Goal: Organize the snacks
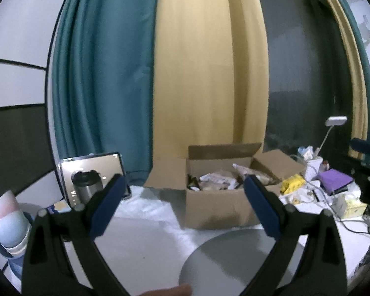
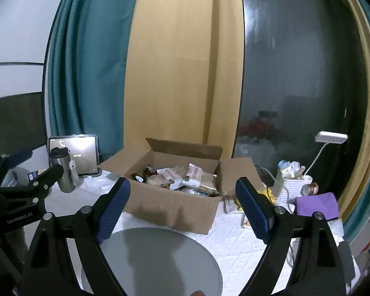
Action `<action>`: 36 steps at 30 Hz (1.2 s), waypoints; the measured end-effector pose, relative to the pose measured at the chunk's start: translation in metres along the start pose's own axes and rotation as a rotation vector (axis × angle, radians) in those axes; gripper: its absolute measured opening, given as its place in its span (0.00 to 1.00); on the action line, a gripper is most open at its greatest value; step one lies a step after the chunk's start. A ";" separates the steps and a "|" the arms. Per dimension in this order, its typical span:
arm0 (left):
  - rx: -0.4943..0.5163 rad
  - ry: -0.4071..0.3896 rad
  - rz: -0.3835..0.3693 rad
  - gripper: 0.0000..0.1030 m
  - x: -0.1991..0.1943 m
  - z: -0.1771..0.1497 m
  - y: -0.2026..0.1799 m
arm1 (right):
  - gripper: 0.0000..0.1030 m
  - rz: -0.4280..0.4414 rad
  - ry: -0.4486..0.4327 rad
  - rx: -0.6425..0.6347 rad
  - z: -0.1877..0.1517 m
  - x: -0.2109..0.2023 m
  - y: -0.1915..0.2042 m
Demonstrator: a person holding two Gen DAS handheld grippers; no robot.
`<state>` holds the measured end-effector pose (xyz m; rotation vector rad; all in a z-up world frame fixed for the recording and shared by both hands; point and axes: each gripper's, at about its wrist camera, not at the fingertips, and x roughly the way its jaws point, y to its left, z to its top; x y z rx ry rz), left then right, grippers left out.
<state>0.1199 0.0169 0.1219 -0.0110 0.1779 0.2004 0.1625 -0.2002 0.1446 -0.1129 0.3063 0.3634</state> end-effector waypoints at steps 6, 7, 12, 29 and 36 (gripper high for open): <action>-0.006 -0.022 -0.050 0.95 -0.006 0.000 0.000 | 0.87 -0.024 -0.031 0.003 0.002 -0.013 0.001; -0.009 -0.025 -0.055 0.95 -0.006 0.000 0.000 | 0.87 -0.028 -0.032 0.004 0.003 -0.013 0.001; -0.034 -0.038 -0.060 0.95 -0.005 0.002 0.005 | 0.87 -0.037 -0.033 0.003 0.005 -0.012 0.001; -0.043 -0.040 -0.065 0.95 0.000 0.002 0.003 | 0.87 -0.046 -0.028 0.011 0.008 -0.006 0.002; -0.049 -0.047 -0.067 0.95 -0.004 0.004 -0.001 | 0.87 -0.051 -0.026 0.017 0.008 -0.005 0.003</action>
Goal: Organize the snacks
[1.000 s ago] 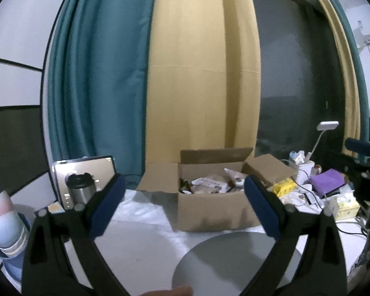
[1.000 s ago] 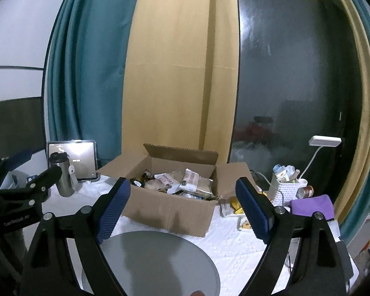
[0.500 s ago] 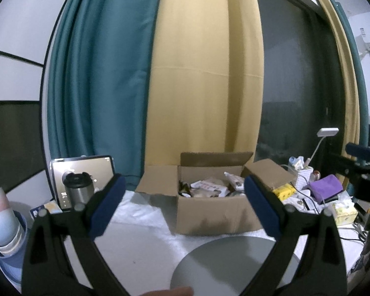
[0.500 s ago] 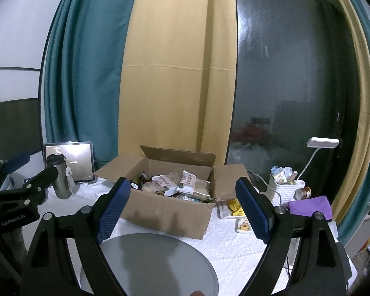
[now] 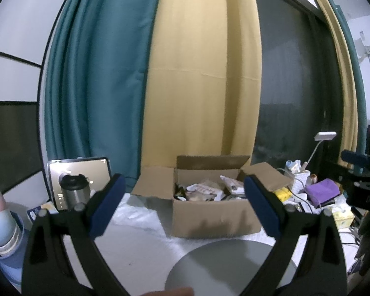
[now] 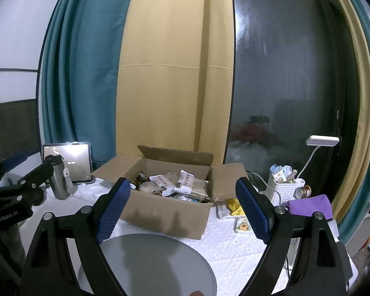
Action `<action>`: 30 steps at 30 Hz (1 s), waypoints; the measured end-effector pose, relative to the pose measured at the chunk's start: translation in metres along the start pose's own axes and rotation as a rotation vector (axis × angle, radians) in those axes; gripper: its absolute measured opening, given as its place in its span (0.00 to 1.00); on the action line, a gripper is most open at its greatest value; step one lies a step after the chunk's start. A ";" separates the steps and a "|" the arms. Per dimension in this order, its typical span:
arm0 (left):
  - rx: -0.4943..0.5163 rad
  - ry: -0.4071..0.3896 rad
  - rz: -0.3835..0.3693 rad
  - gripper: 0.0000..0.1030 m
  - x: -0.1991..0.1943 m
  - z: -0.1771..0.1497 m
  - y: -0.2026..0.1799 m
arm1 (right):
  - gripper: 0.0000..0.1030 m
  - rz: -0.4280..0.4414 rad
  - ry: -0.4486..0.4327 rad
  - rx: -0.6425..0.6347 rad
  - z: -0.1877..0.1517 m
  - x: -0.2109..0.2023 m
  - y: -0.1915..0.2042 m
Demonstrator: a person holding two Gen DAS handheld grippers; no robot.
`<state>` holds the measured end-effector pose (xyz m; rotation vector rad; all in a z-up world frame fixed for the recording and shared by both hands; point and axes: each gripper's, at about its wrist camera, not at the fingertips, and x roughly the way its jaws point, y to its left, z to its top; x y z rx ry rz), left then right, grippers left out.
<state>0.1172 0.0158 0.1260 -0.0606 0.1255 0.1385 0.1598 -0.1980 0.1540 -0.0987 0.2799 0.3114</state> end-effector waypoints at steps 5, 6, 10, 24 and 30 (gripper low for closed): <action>0.008 0.002 -0.004 0.95 0.000 0.002 -0.004 | 0.87 0.000 -0.002 0.003 0.000 0.001 -0.001; 0.008 0.001 -0.004 0.95 0.000 0.002 -0.005 | 0.87 0.001 -0.003 0.005 0.000 0.001 -0.001; 0.008 0.001 -0.007 0.95 -0.002 0.002 -0.007 | 0.87 -0.003 -0.001 0.010 -0.002 0.003 -0.005; 0.003 0.003 -0.011 0.95 0.000 0.003 -0.007 | 0.87 -0.012 0.007 0.023 -0.005 0.004 -0.012; 0.006 0.001 -0.010 0.95 0.000 0.003 -0.007 | 0.87 -0.016 0.007 0.024 -0.005 0.004 -0.011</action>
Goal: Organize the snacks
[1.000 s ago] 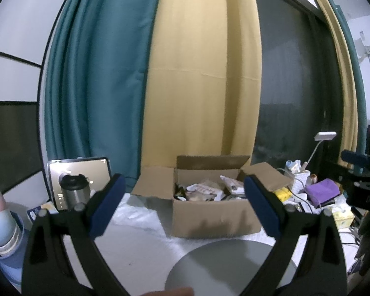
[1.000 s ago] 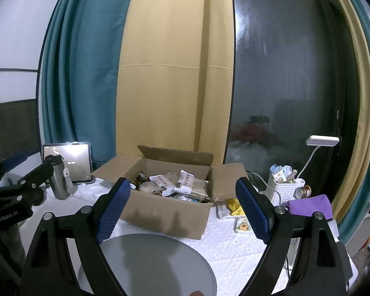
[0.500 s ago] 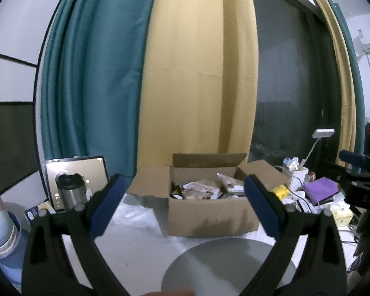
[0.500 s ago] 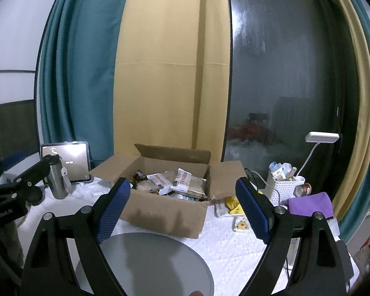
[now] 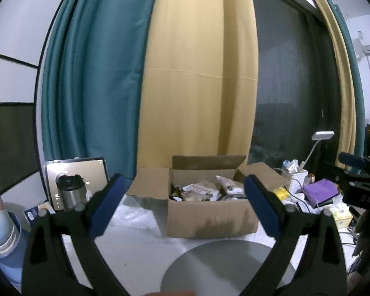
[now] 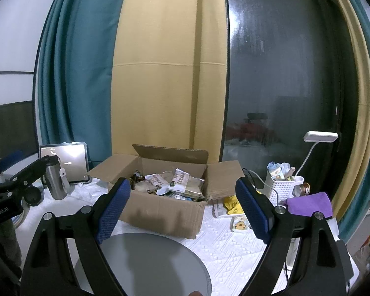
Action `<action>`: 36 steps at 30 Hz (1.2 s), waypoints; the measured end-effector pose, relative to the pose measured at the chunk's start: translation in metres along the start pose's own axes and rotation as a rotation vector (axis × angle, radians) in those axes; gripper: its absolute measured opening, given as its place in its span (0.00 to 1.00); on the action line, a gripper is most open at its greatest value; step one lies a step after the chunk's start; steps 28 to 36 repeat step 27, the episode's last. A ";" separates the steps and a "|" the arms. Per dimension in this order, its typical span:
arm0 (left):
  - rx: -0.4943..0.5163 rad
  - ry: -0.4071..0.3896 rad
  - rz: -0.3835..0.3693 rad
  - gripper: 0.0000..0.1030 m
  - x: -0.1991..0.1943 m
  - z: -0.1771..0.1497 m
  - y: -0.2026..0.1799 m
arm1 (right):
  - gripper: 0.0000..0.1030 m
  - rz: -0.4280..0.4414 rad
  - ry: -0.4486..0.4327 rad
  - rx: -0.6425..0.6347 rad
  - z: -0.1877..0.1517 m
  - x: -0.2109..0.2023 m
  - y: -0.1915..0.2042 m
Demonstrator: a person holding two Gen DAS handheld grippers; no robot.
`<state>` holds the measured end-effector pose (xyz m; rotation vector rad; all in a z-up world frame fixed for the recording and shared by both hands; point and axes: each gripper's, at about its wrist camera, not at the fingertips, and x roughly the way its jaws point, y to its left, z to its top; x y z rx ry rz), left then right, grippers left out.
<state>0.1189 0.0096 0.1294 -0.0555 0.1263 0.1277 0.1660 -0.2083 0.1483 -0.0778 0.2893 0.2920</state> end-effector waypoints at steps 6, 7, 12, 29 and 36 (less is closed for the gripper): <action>0.008 -0.003 0.003 0.95 -0.001 0.000 -0.005 | 0.87 -0.001 0.002 0.003 0.000 0.001 -0.002; 0.008 -0.002 0.003 0.95 -0.001 0.000 -0.005 | 0.87 -0.002 0.003 0.003 -0.001 0.001 -0.002; 0.008 -0.001 0.004 0.95 -0.001 0.000 -0.006 | 0.87 -0.004 0.005 0.005 -0.002 0.002 -0.006; 0.016 0.021 -0.022 0.95 0.010 -0.002 -0.013 | 0.87 -0.005 0.014 0.009 -0.004 0.007 -0.014; 0.016 0.021 -0.022 0.95 0.010 -0.002 -0.013 | 0.87 -0.005 0.014 0.009 -0.004 0.007 -0.014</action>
